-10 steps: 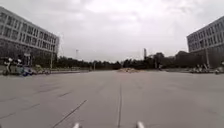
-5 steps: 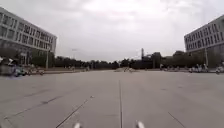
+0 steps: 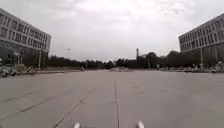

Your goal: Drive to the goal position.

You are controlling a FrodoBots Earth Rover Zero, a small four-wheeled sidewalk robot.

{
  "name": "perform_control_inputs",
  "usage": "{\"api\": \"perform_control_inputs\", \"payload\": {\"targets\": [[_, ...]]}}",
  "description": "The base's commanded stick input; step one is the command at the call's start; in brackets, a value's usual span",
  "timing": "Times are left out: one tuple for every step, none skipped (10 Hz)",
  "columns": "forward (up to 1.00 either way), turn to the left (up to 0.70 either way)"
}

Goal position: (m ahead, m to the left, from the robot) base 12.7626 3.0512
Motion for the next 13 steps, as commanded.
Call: {"api": "perform_control_inputs", "payload": {"targets": [[0.85,-0.34],[0.85,-0.19],[0.85,-0.04],[0.85,0.0],[0.85,0.0],[0.85,0.0],[0.85,0.0],[0.85,0.0],[0.85,-0.14],[0.85,-0.3],[0.85,-0.33],[0.85,-0.17],[0.85,0.0]]}}
